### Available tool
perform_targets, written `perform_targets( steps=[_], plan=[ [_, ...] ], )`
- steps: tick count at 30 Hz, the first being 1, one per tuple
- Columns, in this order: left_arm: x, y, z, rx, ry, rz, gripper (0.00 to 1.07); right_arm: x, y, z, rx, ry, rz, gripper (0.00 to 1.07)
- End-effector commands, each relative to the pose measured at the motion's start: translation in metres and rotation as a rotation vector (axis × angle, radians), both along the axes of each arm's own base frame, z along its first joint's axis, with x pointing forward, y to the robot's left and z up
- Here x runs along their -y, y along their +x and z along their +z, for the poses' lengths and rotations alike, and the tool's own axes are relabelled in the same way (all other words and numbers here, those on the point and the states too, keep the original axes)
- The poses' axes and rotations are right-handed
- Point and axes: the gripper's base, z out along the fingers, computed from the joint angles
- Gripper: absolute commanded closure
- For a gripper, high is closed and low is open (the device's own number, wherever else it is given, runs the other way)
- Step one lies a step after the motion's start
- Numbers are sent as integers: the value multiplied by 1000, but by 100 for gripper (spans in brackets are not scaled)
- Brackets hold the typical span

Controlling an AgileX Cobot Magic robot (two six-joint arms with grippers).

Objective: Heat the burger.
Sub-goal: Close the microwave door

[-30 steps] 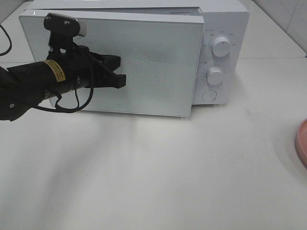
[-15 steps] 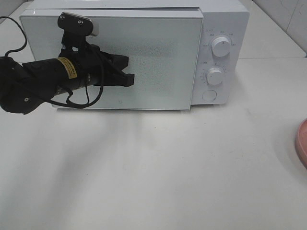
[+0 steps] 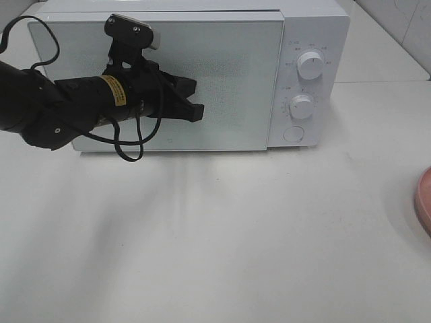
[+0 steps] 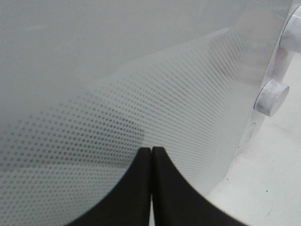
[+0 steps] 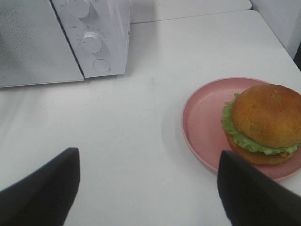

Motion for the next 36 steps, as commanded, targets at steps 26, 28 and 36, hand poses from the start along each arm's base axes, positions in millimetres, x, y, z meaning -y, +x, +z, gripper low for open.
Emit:
perform_targets(
  steps=[26, 28, 36],
  plan=[
    [48, 22, 15, 5, -112, 16, 107, 0, -5, 1, 36, -9, -2, 32],
    [54, 15, 19, -8, -98, 1, 107, 0, -5, 1, 36, -10, -2, 32],
    [75, -12, 32, -71, -21, -43, 99, 0, -5, 1, 36, -10, -2, 32]
  ],
)
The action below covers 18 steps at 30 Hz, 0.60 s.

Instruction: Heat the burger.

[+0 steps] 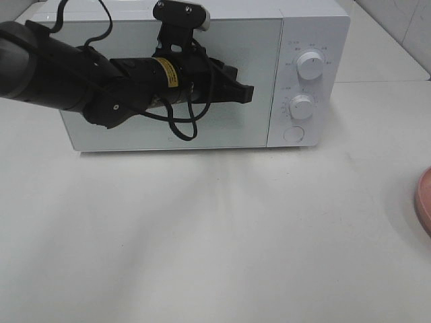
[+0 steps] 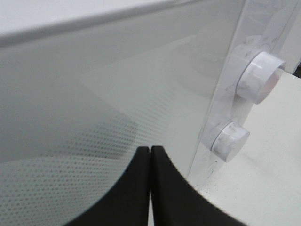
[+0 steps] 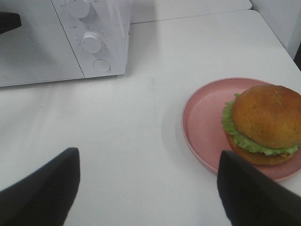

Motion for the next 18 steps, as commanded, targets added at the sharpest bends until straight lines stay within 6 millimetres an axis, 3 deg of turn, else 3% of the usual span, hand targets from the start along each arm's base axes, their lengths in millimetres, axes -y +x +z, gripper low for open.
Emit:
perform_targets(
  steps=[1, 2, 3, 4, 5, 6, 7, 8, 9, 10, 13, 18],
  plan=[
    [8, -8, 10, -6, 7, -14, 99, 0, -5, 1, 36, -10, -2, 32],
    [10, -12, 11, -13, 16, -20, 93, 0, -5, 1, 36, -10, -2, 32],
    [15, -19, 14, -24, 33, -33, 81, 0, -5, 1, 36, -10, -2, 32],
    [15, -19, 14, -24, 33, -33, 81, 0, -5, 1, 36, -10, -2, 32],
    [20, -28, 20, -33, 51, -50, 61, 0, -5, 1, 36, -9, -2, 32],
    [20, -28, 20, -33, 51, -50, 61, 0, -5, 1, 36, -9, -2, 32],
    [23, -32, 24, -34, 55, -58, 50, 0, -5, 1, 36, -9, -2, 32],
    [27, -41, 32, -36, 65, -74, 32, 0, -5, 1, 36, -9, -2, 32],
    [27, -41, 32, -36, 65, -74, 32, 0, -5, 1, 36, -9, -2, 32],
    [30, -50, 36, -53, 91, -84, 21, 0, -5, 1, 36, -9, -2, 32],
    [31, -54, 38, -67, 110, -87, 17, 0, -5, 1, 36, -9, -2, 32],
    [26, -82, 40, -218, 319, -71, 15, 0, -5, 1, 36, -9, -2, 32]
  ],
)
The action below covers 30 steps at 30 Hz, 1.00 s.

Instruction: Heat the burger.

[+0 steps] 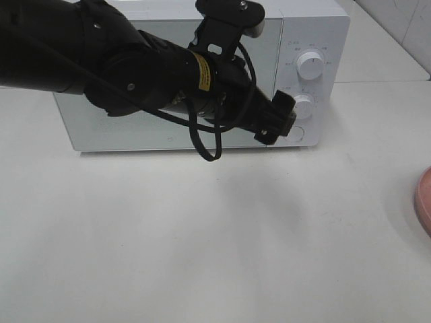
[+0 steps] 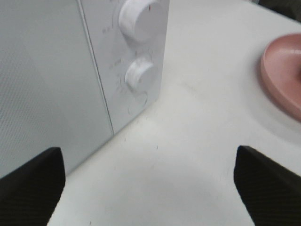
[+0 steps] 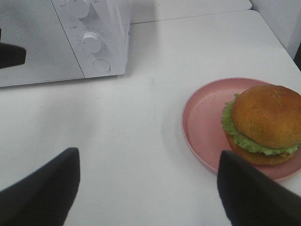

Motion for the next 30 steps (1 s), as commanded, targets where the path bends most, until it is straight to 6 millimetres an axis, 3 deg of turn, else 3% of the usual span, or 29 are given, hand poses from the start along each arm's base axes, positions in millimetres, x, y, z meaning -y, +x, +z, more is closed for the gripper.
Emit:
perform_targets(
  steps=[1, 12, 21, 30],
  plan=[
    [-5, -10, 4, -64, 87, 23, 15, 0, -5, 1, 36, -9, -2, 32],
    [-42, -41, 37, -292, 263, 131, 16, 0, -5, 1, 36, -11, -1, 32],
    [-66, -61, 50, -422, 413, 151, 17, 0, -5, 1, 36, -12, -1, 32],
    [-101, -50, 60, -496, 448, 188, 17, 0, -5, 1, 36, -10, -2, 32]
  ],
)
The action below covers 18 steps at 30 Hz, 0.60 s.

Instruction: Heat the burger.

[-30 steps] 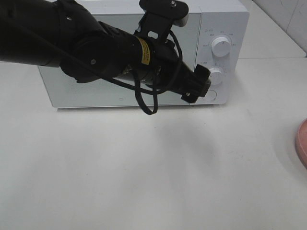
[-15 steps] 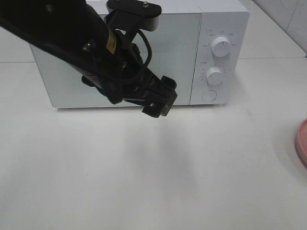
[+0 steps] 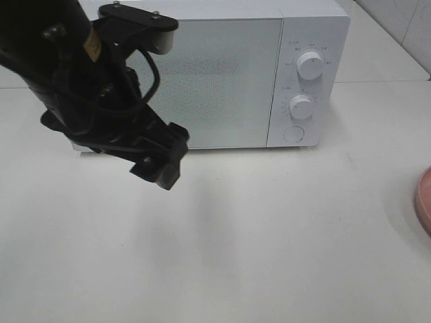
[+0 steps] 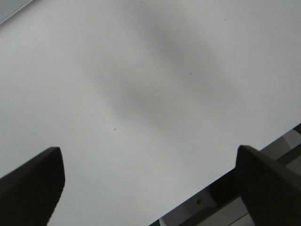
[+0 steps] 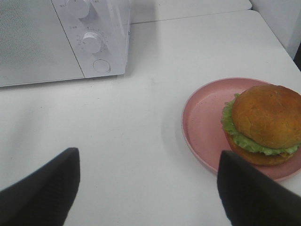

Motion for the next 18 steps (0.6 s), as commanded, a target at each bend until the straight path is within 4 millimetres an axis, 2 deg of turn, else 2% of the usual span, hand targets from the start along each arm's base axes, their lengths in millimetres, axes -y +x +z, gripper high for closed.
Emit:
perform_targets(
  steps=[1, 3, 5, 6, 7, 8, 9, 10, 11, 12, 13, 14, 15, 17, 18],
  plan=[
    [-29, 9, 11, -40, -5, 34, 17, 0, -5, 1, 35, -9, -2, 32],
    [-36, 11, 13, -43, -10, 41, 17, 0, -5, 1, 35, -9, -2, 32],
    [-64, 18, 22, -48, -43, 102, 17, 0, -5, 1, 35, -9, -2, 32],
    [-64, 18, 22, -48, -43, 102, 17, 0, -5, 1, 35, -9, -2, 32],
    [-83, 20, 27, -46, -68, 148, 17, 0, -5, 1, 35, -9, -2, 32],
    [-93, 21, 30, -40, -83, 175, 17, 0, -5, 1, 35, -9, -2, 32],
    [-93, 21, 30, -40, -83, 175, 17, 0, -5, 1, 35, -9, -2, 32],
    [-113, 21, 36, -28, -107, 225, 17, 0, -5, 1, 35, -10, -2, 32],
    [-113, 21, 36, -28, -107, 225, 17, 0, -5, 1, 35, -10, -2, 32],
    [-132, 20, 38, -29, -124, 280, 17, 0, -5, 1, 35, -10, -2, 32],
    [-142, 18, 39, -29, -128, 306, 17, 0, -5, 1, 35, -10, -2, 32],
    [-142, 18, 39, -29, -128, 306, 17, 0, -5, 1, 35, -10, -2, 32],
    [-160, 14, 38, -36, -129, 363, 17, 0, -5, 1, 35, -10, -2, 32],
    [-178, 1, 38, -33, -124, 415, 17, 0, -5, 1, 35, -10, -2, 32],
    [-178, 1, 38, -33, -124, 415, 17, 0, -5, 1, 35, -10, -2, 32]
  ],
)
